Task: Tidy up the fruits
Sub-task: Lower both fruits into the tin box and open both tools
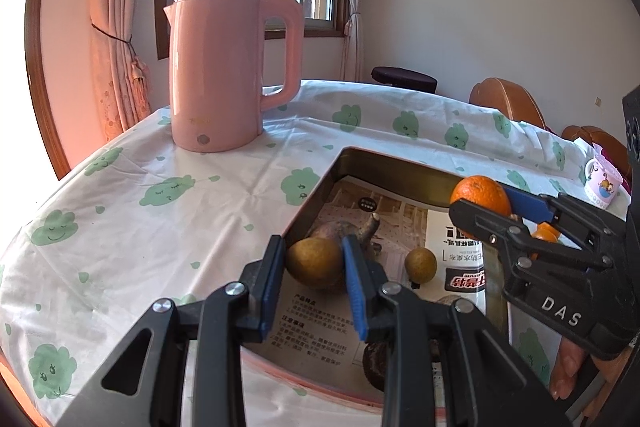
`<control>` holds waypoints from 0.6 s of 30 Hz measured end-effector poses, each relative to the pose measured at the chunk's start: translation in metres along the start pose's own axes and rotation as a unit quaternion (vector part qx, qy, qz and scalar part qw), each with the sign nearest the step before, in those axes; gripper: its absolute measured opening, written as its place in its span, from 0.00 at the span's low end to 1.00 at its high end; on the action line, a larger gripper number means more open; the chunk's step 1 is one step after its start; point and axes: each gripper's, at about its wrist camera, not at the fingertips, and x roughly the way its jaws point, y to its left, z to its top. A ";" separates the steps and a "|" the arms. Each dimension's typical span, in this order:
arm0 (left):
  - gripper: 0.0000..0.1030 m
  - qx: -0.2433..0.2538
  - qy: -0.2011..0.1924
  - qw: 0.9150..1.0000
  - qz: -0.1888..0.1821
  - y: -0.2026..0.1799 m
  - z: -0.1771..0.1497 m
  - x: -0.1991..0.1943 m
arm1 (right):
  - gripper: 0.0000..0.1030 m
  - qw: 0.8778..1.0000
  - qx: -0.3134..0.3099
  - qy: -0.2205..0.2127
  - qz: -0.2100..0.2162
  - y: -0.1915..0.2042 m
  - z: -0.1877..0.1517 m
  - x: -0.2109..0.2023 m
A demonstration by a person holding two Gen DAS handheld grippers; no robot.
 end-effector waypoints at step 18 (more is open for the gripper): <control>0.31 0.003 0.018 1.000 -0.003 -0.003 0.000 0.007 | 0.48 0.999 -0.006 0.032 0.002 0.002 0.001 0.013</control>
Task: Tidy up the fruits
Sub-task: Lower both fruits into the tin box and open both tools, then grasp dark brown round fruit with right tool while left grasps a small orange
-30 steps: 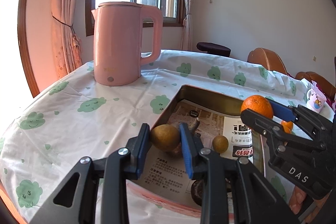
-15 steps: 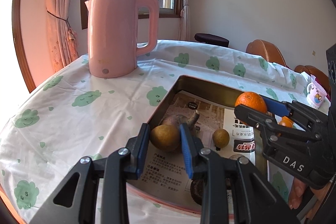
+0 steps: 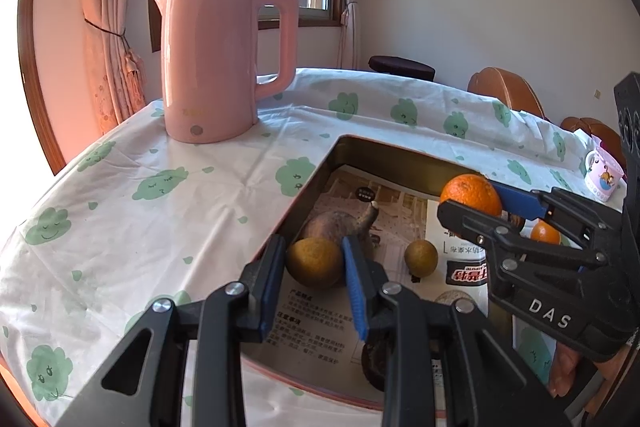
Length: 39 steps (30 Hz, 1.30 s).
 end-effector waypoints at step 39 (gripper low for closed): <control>0.86 0.050 -0.073 0.996 -0.031 -0.068 -0.009 -0.040 | 0.70 0.995 0.062 0.011 -0.073 -0.099 -0.070 -0.104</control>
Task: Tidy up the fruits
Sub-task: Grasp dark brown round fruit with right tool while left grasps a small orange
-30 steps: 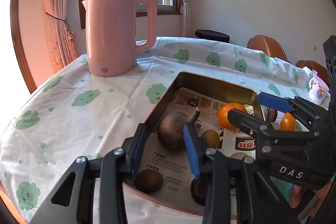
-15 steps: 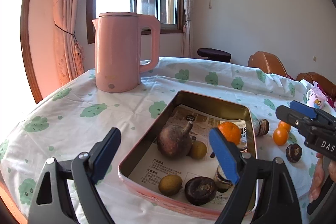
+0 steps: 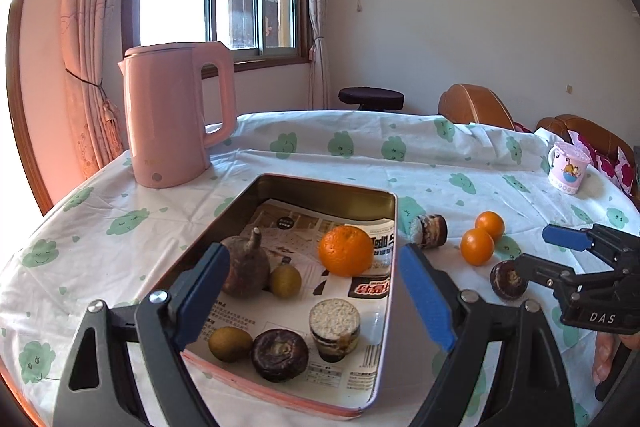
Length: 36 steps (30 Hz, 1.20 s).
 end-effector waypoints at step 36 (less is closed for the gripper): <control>0.69 0.094 0.120 0.982 -0.113 -0.139 0.011 0.074 | 0.36 0.995 0.078 0.032 -0.055 -0.072 0.002 0.012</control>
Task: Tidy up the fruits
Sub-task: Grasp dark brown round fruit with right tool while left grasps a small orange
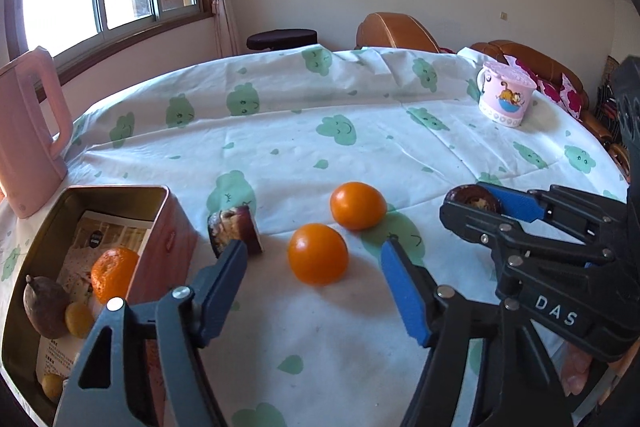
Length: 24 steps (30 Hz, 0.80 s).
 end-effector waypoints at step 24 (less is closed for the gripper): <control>0.36 -0.025 0.007 0.999 -0.028 0.009 0.005 0.011 | 0.36 0.999 0.003 -0.016 0.027 -0.001 -0.002 -0.007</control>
